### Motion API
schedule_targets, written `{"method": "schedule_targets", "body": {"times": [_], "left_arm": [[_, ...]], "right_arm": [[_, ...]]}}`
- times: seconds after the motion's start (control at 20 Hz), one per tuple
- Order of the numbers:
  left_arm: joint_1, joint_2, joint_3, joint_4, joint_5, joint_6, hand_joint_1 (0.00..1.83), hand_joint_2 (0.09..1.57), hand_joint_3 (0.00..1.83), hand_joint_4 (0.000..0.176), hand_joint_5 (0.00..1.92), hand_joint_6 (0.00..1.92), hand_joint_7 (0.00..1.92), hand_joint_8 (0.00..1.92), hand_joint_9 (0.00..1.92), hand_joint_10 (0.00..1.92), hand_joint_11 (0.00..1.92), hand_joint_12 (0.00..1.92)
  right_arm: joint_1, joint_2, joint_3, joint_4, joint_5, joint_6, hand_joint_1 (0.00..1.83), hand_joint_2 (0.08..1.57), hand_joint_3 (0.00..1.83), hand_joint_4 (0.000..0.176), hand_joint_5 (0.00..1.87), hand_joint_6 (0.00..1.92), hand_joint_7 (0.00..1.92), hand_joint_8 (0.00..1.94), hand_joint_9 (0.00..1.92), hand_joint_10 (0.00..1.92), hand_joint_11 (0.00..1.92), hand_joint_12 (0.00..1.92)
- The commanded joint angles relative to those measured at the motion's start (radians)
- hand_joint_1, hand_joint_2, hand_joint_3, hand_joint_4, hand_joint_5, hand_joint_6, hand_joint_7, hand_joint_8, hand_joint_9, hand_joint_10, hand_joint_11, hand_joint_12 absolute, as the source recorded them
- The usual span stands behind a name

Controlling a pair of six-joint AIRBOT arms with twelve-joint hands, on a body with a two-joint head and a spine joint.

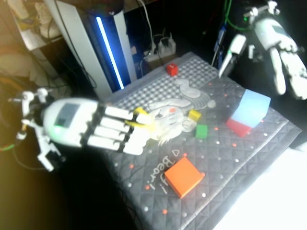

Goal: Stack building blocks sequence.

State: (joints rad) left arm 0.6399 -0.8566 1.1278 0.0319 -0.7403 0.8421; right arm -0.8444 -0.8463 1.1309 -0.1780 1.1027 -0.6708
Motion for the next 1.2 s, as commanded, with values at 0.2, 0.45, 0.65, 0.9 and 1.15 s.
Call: {"method": "schedule_targets", "body": {"times": [0.2, 0.45, 0.65, 0.9, 1.15], "left_arm": [[0.226, 0.104, -0.156, -0.069, -0.384, -0.003, 0.68, 0.86, 0.0, 0.139, 0.13, 0.02, 0.0, 0.0, 0.0, 0.0, 0.0, 0.0], [0.355, 0.094, -0.163, -0.147, -0.452, -0.062, 0.72, 0.85, 0.0, 0.162, 0.1, 0.0, 0.02, 0.01, 0.0, 0.0, 0.0, 0.0], [0.355, 0.084, -0.15, -0.15, -0.44, -0.078, 0.7, 0.87, 0.01, 0.144, 0.09, 0.0, 0.02, 0.01, 0.0, 0.0, 0.02, 0.01], [0.357, 0.072, -0.147, -0.152, -0.428, -0.081, 0.69, 0.88, 0.01, 0.161, 0.08, 0.0, 0.03, 0.0, 0.01, 0.0, 0.07, 0.04], [0.367, 0.065, -0.146, -0.155, -0.428, -0.089, 0.71, 0.89, 0.01, 0.168, 0.09, 0.0, 0.04, 0.01, 0.02, 0.0, 0.05, 0.05]], "right_arm": [[0.023, -0.034, -0.02, -0.047, 0.132, 0.045, 0.6, 1.01, 0.0, 0.146, 0.29, 0.0, 0.35, 0.0, 0.36, 0.0, 0.38, 0.08], [0.023, -0.095, 0.013, -0.101, 0.024, 0.092, 0.53, 0.98, 0.0, 0.137, 0.13, 0.0, 0.16, 0.0, 0.13, 0.0, 0.09, 0.0], [0.024, -0.14, 0.064, -0.111, -0.064, 0.117, 0.7, 0.91, 0.0, 0.171, 0.24, 0.0, 0.29, 0.0, 0.31, 0.0, 0.06, 0.78], [0.042, -0.148, 0.089, -0.105, -0.094, 0.117, 1.03, 0.99, 0.0, 0.051, 0.57, 0.01, 0.66, 0.02, 0.71, 0.32, 0.37, 1.49], [0.094, -0.151, 0.1, -0.101, -0.066, 0.117, 1.25, 1.17, 0.0, 0.0, 0.9, 0.85, 0.9, 1.37, 0.84, 1.16, 0.66, 1.61]]}}
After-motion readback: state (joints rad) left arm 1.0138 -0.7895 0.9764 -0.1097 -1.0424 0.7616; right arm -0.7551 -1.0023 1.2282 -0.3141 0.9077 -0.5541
